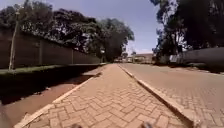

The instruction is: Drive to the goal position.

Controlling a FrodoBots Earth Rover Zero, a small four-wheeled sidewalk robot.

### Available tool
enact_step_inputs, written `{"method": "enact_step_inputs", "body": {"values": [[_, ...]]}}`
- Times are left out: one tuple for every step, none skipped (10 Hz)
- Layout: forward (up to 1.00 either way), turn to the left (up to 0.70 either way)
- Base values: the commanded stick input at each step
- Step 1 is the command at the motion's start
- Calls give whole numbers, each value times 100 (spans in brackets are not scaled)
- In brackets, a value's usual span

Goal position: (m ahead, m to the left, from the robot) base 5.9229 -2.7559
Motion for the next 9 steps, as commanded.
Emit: {"method": "enact_step_inputs", "body": {"values": [[70,0],[70,0],[70,0],[70,0],[70,0],[70,0],[70,0],[70,0],[70,0]]}}
